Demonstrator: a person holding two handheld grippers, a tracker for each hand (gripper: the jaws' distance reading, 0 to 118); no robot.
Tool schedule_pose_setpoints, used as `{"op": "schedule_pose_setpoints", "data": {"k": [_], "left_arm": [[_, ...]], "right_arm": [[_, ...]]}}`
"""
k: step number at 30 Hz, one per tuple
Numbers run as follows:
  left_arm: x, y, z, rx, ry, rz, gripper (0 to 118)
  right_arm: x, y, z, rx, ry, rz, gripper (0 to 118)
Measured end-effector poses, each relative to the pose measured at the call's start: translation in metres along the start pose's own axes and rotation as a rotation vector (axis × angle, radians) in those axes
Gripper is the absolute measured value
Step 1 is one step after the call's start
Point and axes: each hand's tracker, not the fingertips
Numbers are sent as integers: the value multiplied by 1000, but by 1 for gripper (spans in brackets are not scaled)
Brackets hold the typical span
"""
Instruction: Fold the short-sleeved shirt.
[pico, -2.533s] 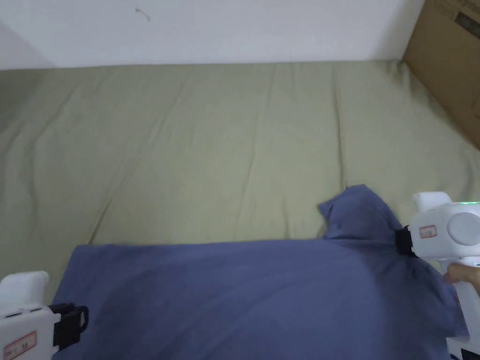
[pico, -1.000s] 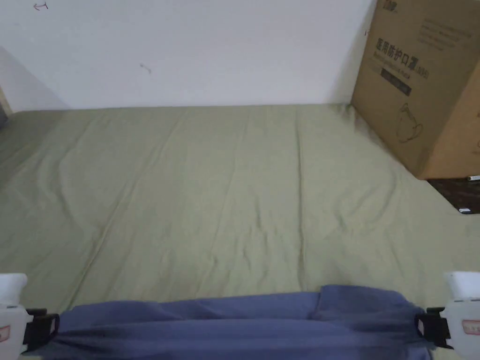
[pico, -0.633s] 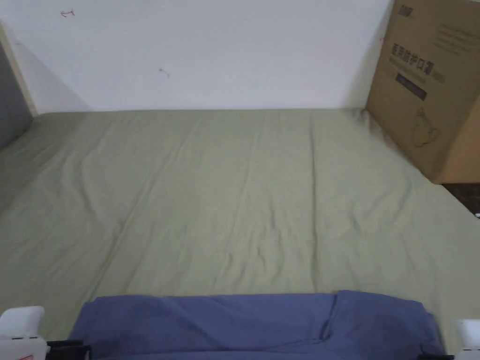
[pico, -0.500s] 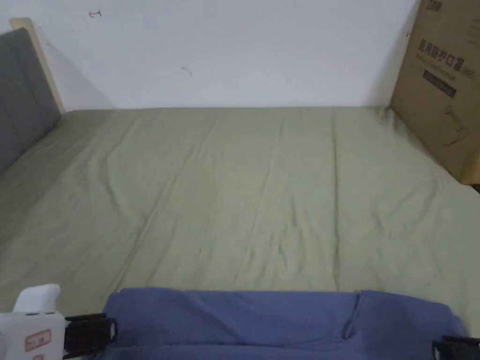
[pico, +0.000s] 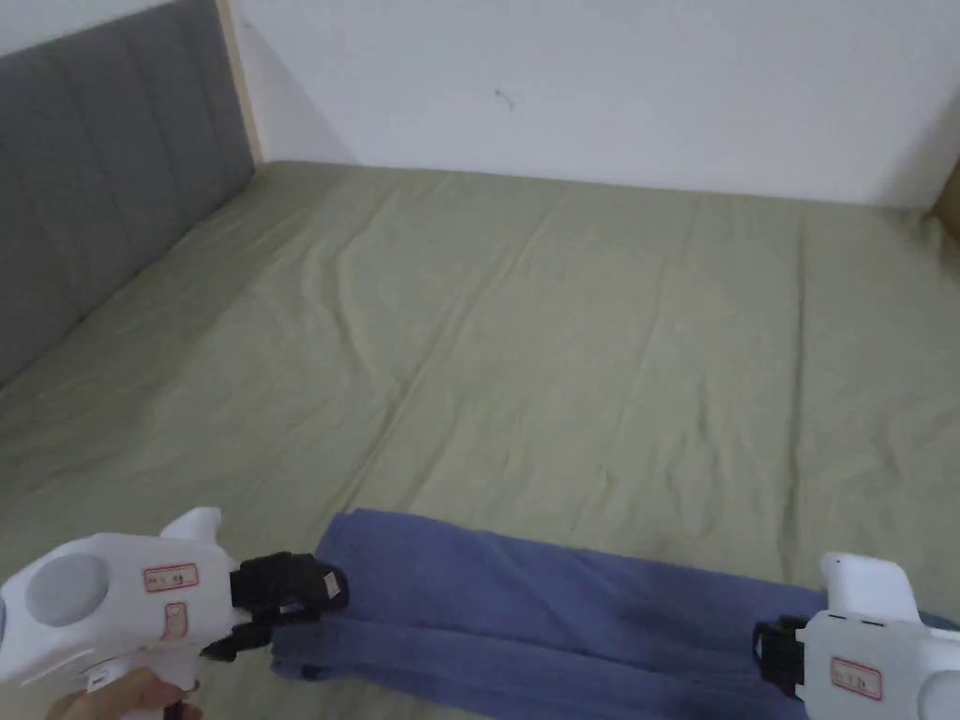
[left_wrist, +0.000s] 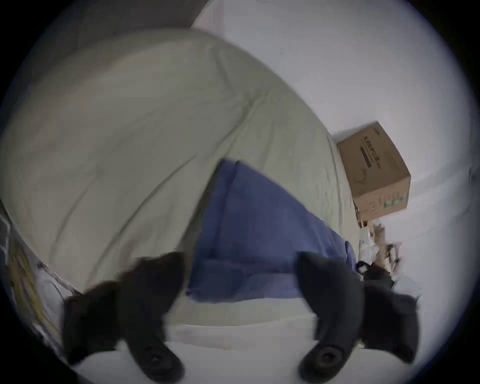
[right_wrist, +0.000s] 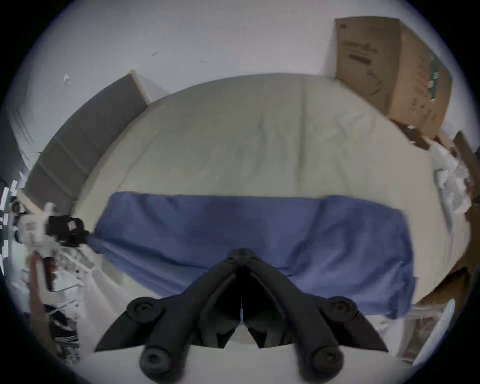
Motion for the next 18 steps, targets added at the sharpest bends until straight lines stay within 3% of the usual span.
{"op": "schedule_pose_setpoints", "data": {"k": [1, 2, 6, 12, 13, 14, 16, 18], "left_arm": [[-8, -1, -2, 28, 9, 21, 110], [-14, -4, -1, 49, 2, 32, 112], [-28, -5, -7, 56, -86, 119, 111], [-32, -6, -36, 56, -348, 348, 111], [-34, -7, -42, 55, -383, 401, 105], [-36, -6, -50, 49, -433, 448, 88], [-24, -12, -55, 32, -408, 472, 6], [-16, -12, -61, -17, -172, 343, 5]], "right_arm": [[-1, 0, -3, -12, 41, -11, 0], [-3, 0, -5, -31, 53, -10, 0], [-14, -1, -13, -56, -26, 81, 0], [-8, -5, -22, -97, -19, 42, 0], [-7, -7, -24, -109, -37, 36, 0], [-7, -9, -25, -129, -62, 36, 0], [-2, -12, -27, -141, -62, 43, 0], [-1, -13, -26, -153, -59, 34, 0]]}}
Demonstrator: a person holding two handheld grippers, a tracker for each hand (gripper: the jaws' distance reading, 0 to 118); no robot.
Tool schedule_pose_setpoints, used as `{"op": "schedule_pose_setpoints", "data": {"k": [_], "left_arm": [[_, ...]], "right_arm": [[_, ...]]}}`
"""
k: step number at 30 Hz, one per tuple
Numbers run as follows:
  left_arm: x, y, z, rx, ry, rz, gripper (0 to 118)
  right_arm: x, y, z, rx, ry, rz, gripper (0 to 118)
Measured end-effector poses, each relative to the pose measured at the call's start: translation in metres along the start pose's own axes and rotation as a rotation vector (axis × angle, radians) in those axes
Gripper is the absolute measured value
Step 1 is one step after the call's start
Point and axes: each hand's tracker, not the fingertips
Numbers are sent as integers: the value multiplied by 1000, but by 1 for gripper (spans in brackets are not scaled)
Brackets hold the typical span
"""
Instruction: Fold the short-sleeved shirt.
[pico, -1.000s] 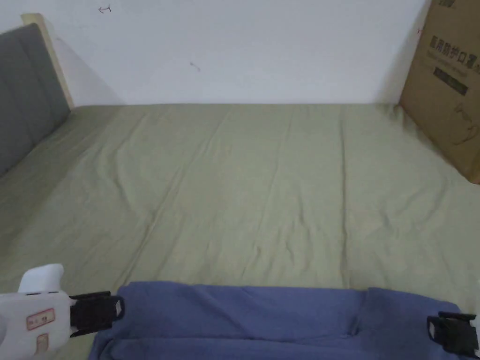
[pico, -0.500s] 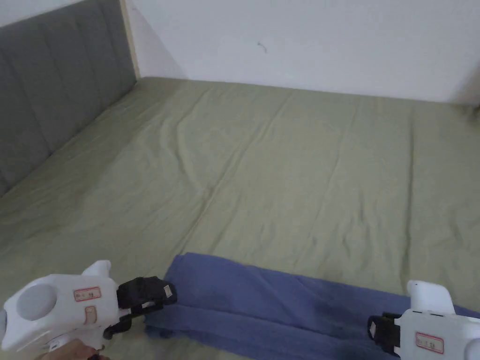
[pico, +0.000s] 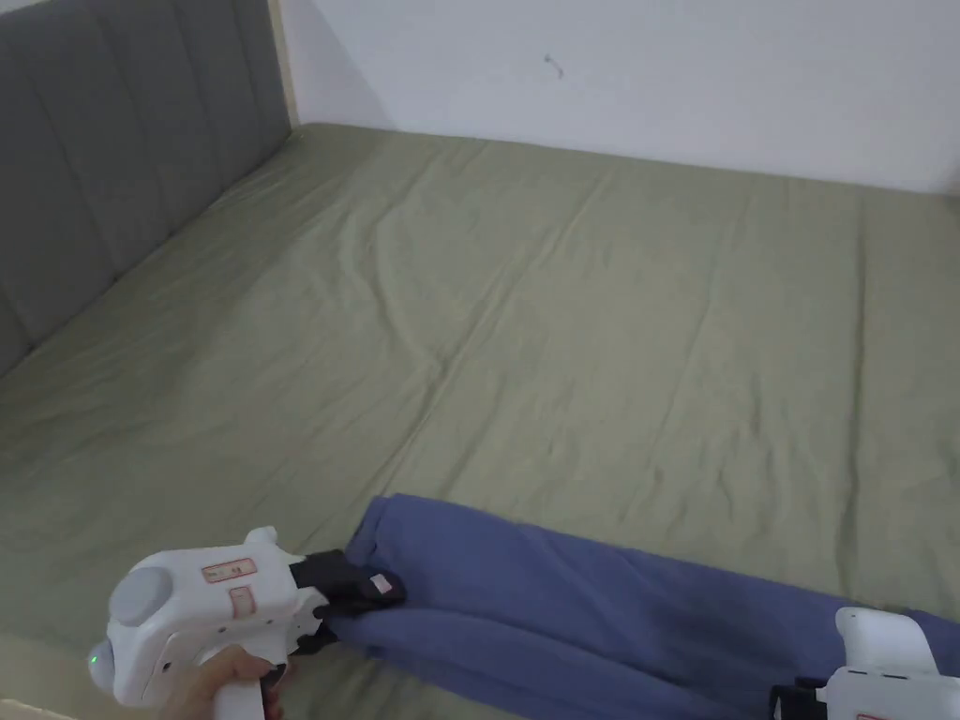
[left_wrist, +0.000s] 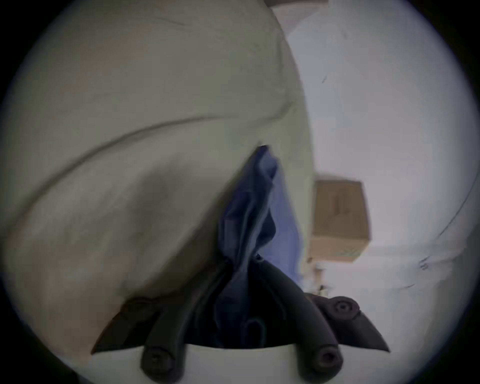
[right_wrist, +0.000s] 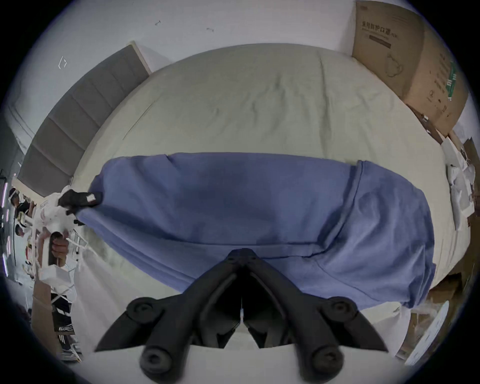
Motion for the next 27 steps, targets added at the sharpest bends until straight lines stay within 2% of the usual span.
{"op": "schedule_pose_setpoints", "data": {"k": [1, 2, 4, 8, 17, 21, 22, 25, 27], "left_arm": [[1, 0, 1, -30, -34, -43, 6], [-3, 11, 6, -20, -108, -24, 5], [1, 17, 19, -2, -100, -24, 5], [10, 31, 43, 9, -53, -117, 5], [-9, 57, 116, 179, 42, -101, 6], [13, 43, 118, 195, 40, -102, 6], [4, 47, 114, 214, 65, -123, 6], [57, 31, 108, 216, 129, -311, 6], [89, 20, 102, 228, 101, -458, 6]], "right_arm": [[1, 0, 1, -2, 7, -3, 0], [2, 0, 3, 2, 10, -7, 0], [1, 2, 7, 9, 11, -10, 0], [1, 8, 8, 19, 24, -28, 0], [3, 5, 7, 26, 43, -38, 0], [13, 2, 5, 25, 60, -87, 0], [15, 1, 6, 27, 62, -99, 0], [16, -2, 13, 33, 61, -118, 0], [21, -4, 17, 43, 52, -126, 0]]}}
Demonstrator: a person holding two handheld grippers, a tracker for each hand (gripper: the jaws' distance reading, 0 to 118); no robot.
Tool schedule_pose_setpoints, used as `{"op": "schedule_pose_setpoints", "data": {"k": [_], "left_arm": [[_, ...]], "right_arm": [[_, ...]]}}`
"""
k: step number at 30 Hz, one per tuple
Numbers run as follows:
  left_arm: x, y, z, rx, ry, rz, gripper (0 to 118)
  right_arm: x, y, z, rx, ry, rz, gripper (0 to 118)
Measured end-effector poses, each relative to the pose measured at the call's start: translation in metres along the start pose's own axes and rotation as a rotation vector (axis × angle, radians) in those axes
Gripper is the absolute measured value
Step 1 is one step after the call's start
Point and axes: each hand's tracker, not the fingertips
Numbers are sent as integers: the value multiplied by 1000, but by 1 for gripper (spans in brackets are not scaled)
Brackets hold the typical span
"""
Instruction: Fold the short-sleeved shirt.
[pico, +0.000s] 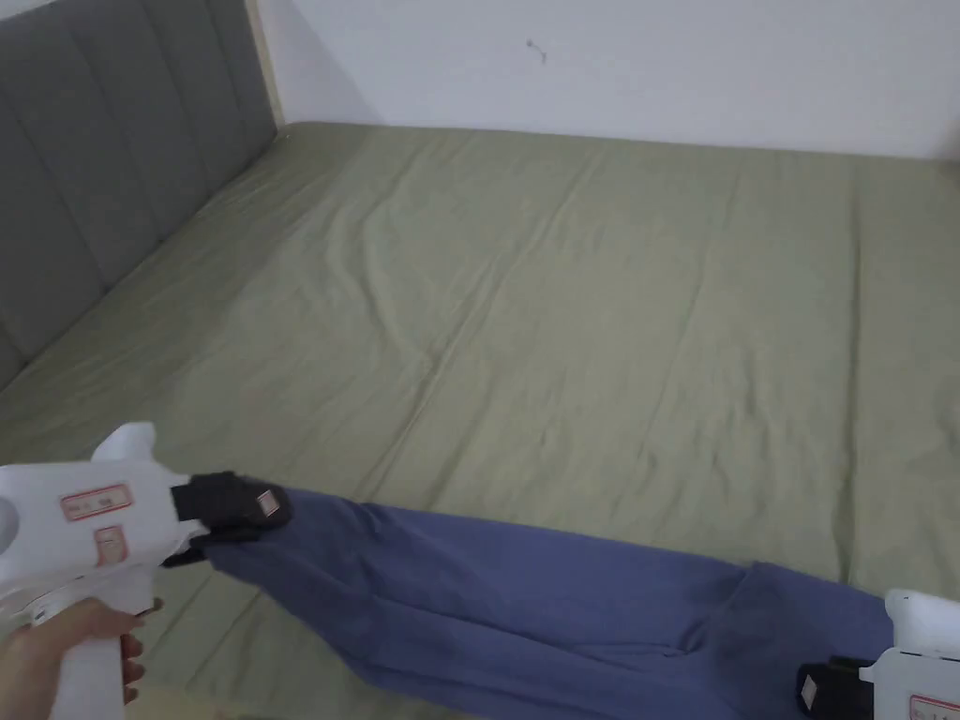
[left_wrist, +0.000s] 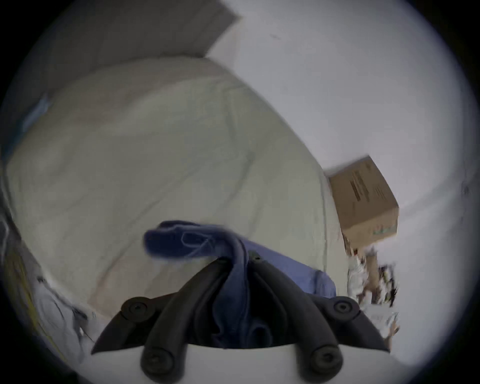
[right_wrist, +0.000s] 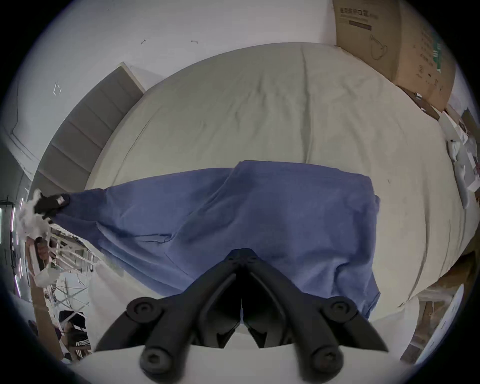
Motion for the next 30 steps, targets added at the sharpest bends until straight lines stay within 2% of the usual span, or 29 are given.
{"op": "schedule_pose_setpoints", "data": {"k": [3, 8, 13, 14, 15, 16, 17, 18, 23, 25, 26, 27, 28, 29, 30], "left_arm": [[70, -7, -8, -31, -89, -240, 6], [172, -56, -64, -169, -182, -604, 6], [216, -132, -127, -360, -135, -898, 8], [216, -145, -138, -379, -130, -945, 14], [211, -153, -148, -419, -150, -948, 28], [208, -159, -155, -456, -149, -948, 56], [205, -164, -161, -481, -106, -920, 75], [202, -165, -163, -504, -91, -901, 84], [188, -128, -132, -408, -178, -698, 89], [181, -108, -116, -339, -164, -615, 88], [176, -99, -110, -312, -171, -572, 83], [167, -88, -109, -289, -181, -524, 69], [159, -79, -108, -261, -186, -453, 33], [148, -71, -109, -252, -162, -372, 5], [141, -69, -112, -244, -157, -345, 2]], "right_arm": [[8, -2, 6, 8, -4, -26, 0], [30, -7, 13, 20, -2, -90, 0], [55, -17, 22, 31, -9, -151, 0], [60, -19, 23, 31, -13, -167, 0], [65, -21, 24, 29, -16, -183, 0], [70, -23, 25, 27, -18, -198, 0], [75, -24, 27, 26, -20, -214, 0], [78, -25, 28, 27, -19, -223, 0], [84, -28, 32, 34, -40, -236, 0], [84, -26, 31, 37, -34, -243, 0], [83, -25, 31, 39, -32, -243, 0], [82, -25, 31, 43, -29, -242, 0], [80, -24, 31, 47, -26, -241, 0], [79, -22, 30, 49, -21, -239, 0], [78, -21, 30, 51, -17, -237, 0]]}}
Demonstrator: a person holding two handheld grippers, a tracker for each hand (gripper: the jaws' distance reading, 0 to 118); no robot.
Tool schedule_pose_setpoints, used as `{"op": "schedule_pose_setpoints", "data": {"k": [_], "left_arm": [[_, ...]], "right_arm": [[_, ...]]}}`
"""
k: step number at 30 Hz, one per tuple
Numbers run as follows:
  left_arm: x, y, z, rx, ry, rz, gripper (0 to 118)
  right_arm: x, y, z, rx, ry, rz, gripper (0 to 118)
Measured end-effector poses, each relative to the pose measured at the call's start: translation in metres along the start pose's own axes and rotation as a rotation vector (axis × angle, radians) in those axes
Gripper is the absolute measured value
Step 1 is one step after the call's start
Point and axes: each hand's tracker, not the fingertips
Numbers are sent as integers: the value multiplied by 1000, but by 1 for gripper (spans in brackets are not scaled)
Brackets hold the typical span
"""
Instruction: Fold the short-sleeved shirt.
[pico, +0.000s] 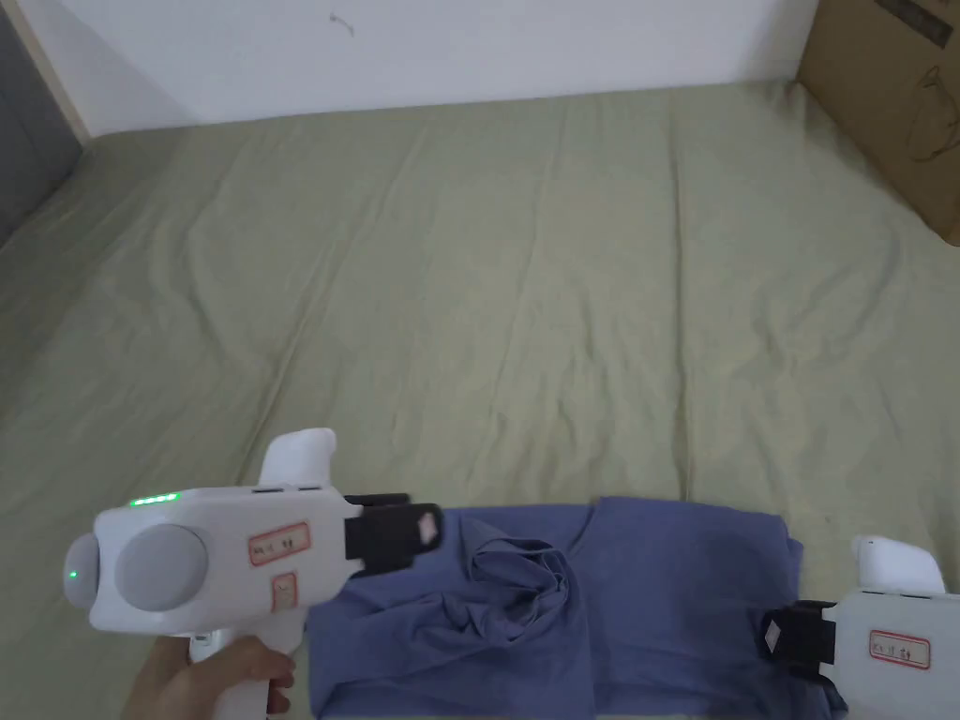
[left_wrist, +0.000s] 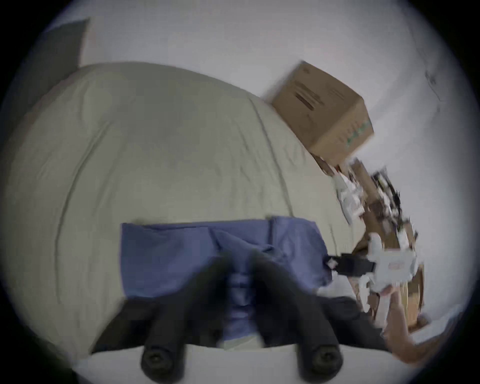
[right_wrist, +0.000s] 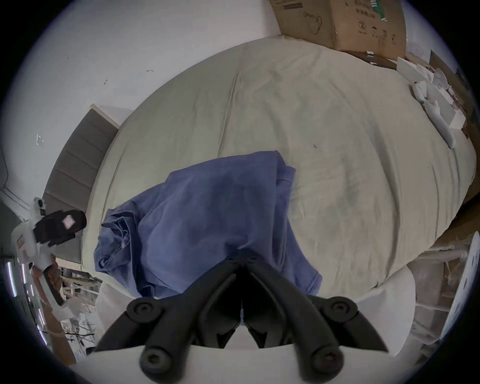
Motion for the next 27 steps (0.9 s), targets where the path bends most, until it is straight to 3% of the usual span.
{"op": "schedule_pose_setpoints", "data": {"k": [3, 11, 20, 24, 27], "left_arm": [[-11, -8, -12, -47, 110, 17, 2], [2, -46, -72, -229, -36, 73, 2], [21, -22, -117, -190, -120, 142, 2], [21, -17, -137, -200, -74, 142, 2], [30, -29, -136, -242, -66, 57, 2]], "right_arm": [[-3, 1, 0, 3, 6, 11, 0], [0, 4, 1, 7, 11, 20, 0], [17, 2, -1, 4, -6, 0, 0], [20, 0, -3, -5, -9, -12, 0], [20, -1, -2, -5, -7, -6, 0]]}}
